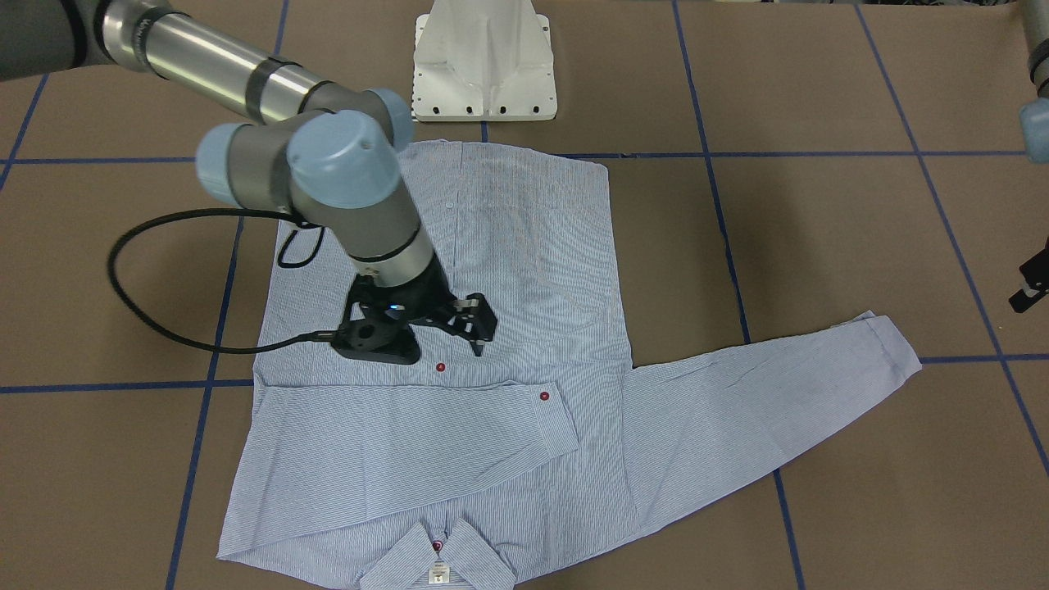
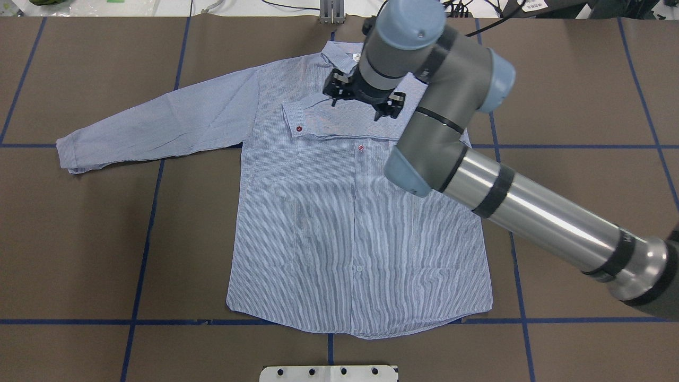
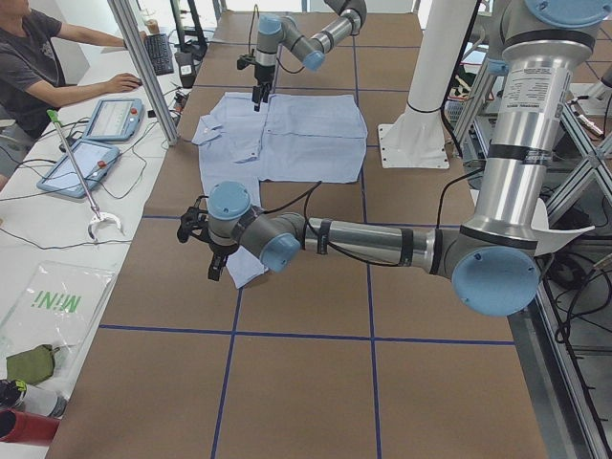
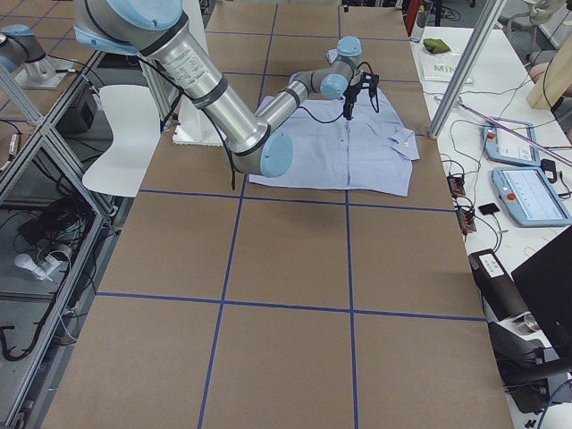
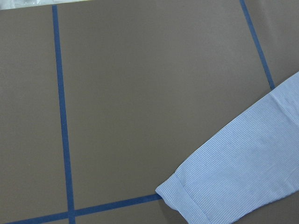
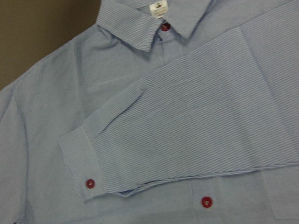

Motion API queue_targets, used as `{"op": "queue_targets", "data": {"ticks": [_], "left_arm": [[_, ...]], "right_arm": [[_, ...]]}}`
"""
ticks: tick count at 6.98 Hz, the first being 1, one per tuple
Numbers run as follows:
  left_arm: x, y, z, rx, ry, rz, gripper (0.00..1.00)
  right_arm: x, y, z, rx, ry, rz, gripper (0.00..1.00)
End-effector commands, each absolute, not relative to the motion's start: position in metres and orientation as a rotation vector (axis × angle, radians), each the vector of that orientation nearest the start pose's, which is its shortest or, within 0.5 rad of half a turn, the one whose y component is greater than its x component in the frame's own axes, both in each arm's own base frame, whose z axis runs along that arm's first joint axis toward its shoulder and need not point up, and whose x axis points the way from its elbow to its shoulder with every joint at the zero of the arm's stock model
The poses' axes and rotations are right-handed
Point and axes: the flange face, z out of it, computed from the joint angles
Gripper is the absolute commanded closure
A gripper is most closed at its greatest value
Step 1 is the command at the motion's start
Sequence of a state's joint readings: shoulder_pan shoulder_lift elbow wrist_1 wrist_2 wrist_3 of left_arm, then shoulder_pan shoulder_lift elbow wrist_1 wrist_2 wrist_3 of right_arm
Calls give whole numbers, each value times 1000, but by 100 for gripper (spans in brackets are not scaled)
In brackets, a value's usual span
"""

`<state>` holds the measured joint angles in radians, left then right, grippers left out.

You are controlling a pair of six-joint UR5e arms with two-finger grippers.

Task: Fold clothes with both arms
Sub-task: 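Release the sleeve and raise the right gripper while the left gripper approaches the other cuff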

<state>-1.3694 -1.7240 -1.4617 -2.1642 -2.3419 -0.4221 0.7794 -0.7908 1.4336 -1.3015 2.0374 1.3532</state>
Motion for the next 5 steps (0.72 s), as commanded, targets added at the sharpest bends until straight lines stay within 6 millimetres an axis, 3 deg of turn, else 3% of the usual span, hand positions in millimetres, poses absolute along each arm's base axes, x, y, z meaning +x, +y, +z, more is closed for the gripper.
{"op": "queue_targets", "data": {"ticks": [1,2,3,4,5], "left_arm": [[130,-597,577,243,929,-61,0],[158,-591,578,231,955,-72,1],[168,-588,592,192,970,-122,5],[188,-579,596,154,990,-150,12],[203,-571,600,112,993,-180,18]], "right_arm": [[-326,-592,305,-31,-998,374,0],[-277,-597,339,-37,-989,385,0],[-240,-588,377,10,-962,307,0],[-217,-581,416,8,-926,287,0],[-207,-574,442,-7,-899,297,0]]}}
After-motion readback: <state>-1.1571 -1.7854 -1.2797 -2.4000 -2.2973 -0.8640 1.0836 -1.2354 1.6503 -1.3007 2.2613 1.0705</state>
